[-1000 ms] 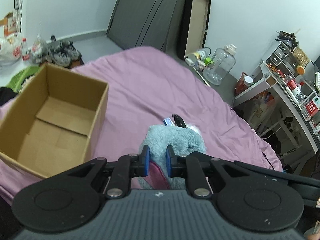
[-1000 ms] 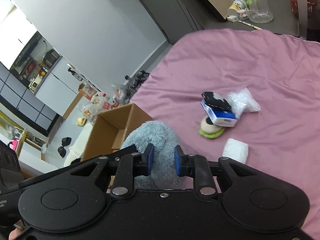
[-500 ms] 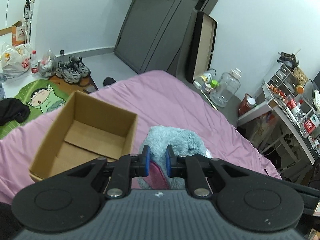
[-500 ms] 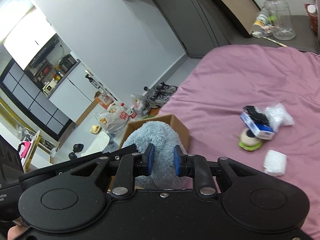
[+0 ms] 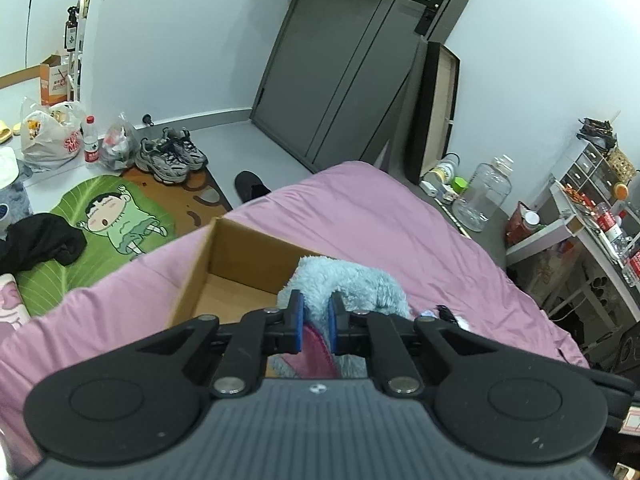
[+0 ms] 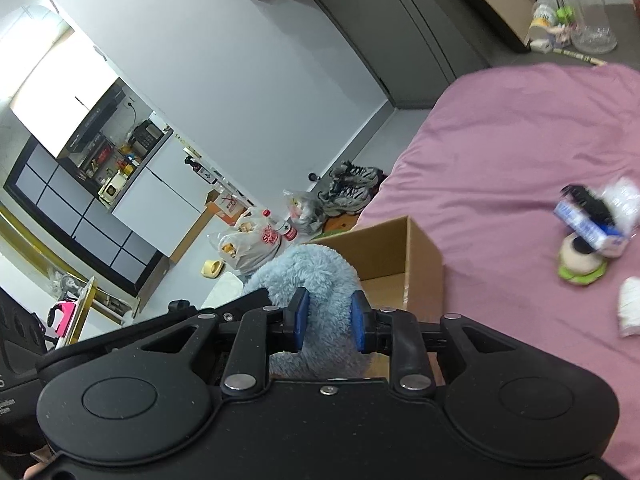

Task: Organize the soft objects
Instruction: 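Carry the fluffy blue plush with the right tool into the cardboard box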

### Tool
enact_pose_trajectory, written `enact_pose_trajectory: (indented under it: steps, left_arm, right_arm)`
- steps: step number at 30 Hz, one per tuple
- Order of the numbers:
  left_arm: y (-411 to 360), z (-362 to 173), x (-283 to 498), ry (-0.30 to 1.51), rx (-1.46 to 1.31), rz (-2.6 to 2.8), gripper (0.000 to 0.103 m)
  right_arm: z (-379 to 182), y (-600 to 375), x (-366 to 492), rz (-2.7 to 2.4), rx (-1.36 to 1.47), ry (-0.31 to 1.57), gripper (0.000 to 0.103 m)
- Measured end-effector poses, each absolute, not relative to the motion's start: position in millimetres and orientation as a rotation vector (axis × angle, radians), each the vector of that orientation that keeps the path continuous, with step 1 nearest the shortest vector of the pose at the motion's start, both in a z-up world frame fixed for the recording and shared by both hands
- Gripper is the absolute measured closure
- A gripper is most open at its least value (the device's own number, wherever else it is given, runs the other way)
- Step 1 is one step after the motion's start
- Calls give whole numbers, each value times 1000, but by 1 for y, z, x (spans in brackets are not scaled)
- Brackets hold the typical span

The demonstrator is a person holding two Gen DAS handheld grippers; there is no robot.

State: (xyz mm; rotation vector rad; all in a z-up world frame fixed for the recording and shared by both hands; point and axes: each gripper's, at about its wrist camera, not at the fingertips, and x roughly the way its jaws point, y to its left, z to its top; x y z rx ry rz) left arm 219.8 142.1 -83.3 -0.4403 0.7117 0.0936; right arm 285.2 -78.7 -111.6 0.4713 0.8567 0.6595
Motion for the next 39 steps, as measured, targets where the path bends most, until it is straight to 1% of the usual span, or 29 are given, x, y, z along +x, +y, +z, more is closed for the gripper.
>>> enact_pose_trajectory:
  steps: [4,10,16,23,29,34,39]
  left_arm:
    - [154,-90,225,721,-426,98,93]
    - [170,-101,239,738,-426,90,93]
    - [177,-114,260,763,-422,84,93]
    - [186,-133,284,809,-419,104,93]
    - [188,-148,295,854,-420,138,93]
    - [189,-150,298,873,-405,181,91]
    - [193,-141,297,875,-405,235,88]
  right_arm:
    - [-118,-66,292,668,483,880,77]
    - [-126,-59,296,640,497,901,73]
    - [-128,-63,298,606,483,930,70]
    - [-138,-73,298,532,454,967,70]
    - [-138,-77,302,511,466,962,70]
    - [-139,-76,307,504,467,964,70]
    - [-137,-80,307,488,468,981,70]
